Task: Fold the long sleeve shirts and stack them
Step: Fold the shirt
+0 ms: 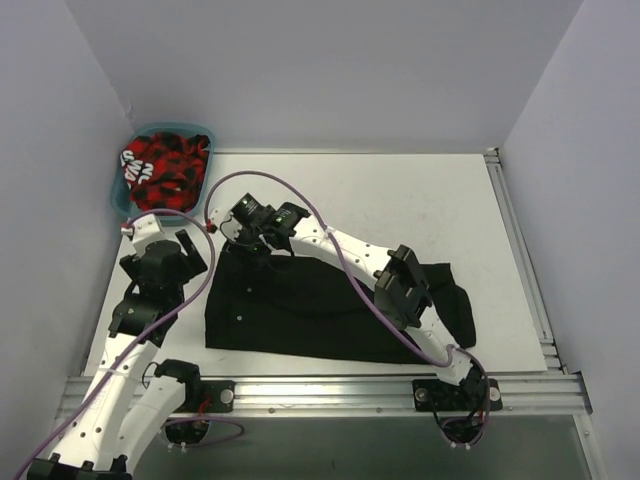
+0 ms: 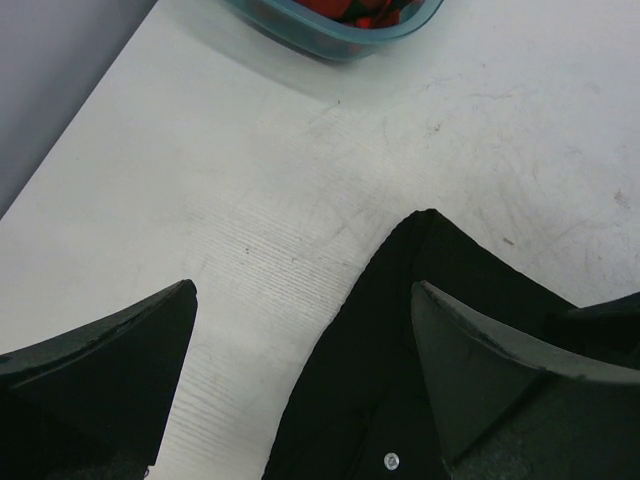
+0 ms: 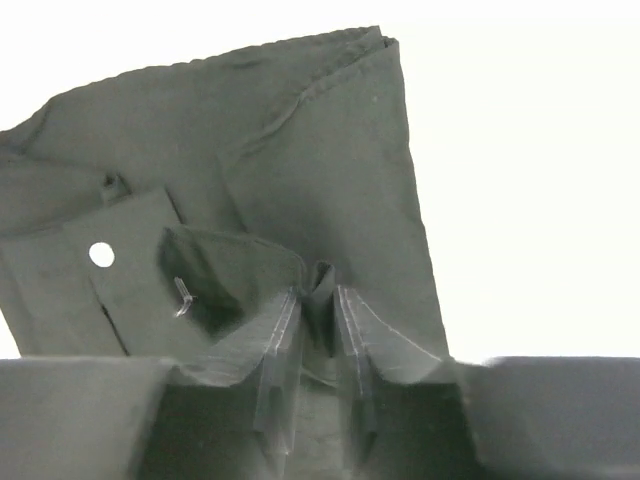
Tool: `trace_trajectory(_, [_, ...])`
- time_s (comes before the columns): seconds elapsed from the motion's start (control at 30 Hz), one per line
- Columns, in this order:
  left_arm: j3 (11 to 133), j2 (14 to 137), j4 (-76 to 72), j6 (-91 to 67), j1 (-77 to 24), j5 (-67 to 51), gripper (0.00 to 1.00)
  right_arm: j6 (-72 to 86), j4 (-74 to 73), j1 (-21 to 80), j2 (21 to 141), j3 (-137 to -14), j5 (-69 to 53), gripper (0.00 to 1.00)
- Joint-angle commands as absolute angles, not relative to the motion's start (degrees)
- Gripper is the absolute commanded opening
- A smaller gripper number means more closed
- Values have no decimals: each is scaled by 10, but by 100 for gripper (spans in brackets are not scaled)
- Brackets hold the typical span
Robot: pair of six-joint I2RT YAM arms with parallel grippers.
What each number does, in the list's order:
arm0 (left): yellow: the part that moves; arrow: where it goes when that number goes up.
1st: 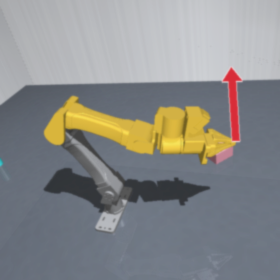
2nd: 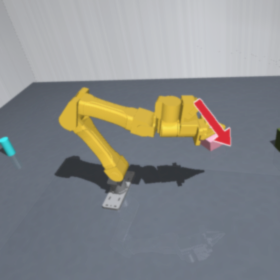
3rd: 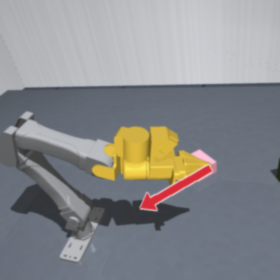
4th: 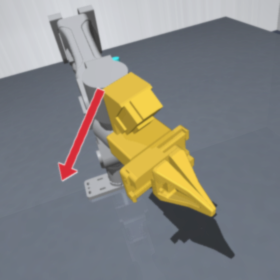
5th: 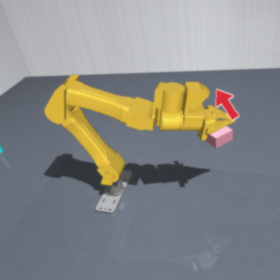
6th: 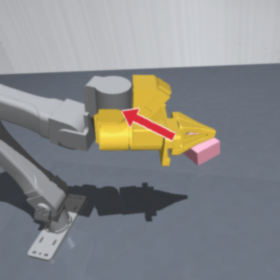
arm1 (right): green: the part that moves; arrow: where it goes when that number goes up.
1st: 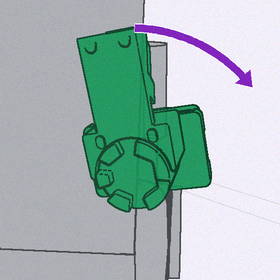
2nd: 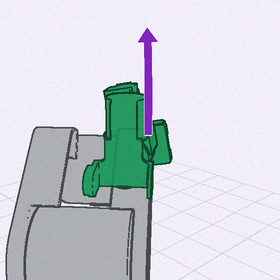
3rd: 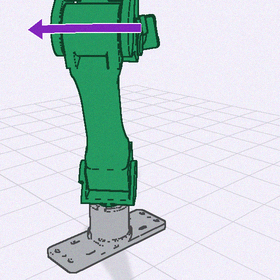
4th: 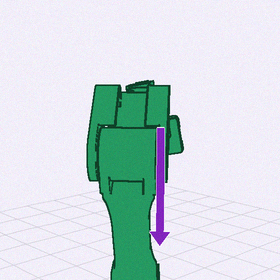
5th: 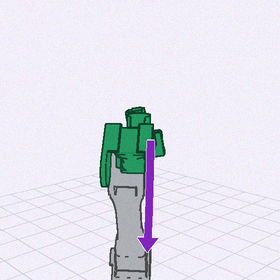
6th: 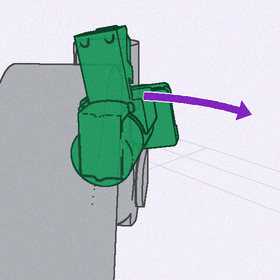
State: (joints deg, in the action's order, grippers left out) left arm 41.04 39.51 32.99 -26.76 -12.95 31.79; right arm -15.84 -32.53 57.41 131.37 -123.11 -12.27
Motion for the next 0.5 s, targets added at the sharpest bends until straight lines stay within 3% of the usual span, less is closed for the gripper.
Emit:
trace_trajectory(0.0, [410,393,315,-266,-125,303,97,-166,-323,580,1326,-1250,-110,40])
trace_trajectory(0.1, [409,393,309,-260,-126,283,97,-156,-323,581,1301,-1237,-105,65])
trace_trajectory(0.17, [406,393,301,-258,-125,272,97,-137,-323,579,1265,-1217,-77,73])
trace_trajectory(0.33, [400,403,283,-251,-128,187,97,-72,-323,561,1149,-1137,-20,77])
trace_trajectory(0.47, [406,462,291,-272,-128,84,97,48,-324,525,997,-974,25,77])
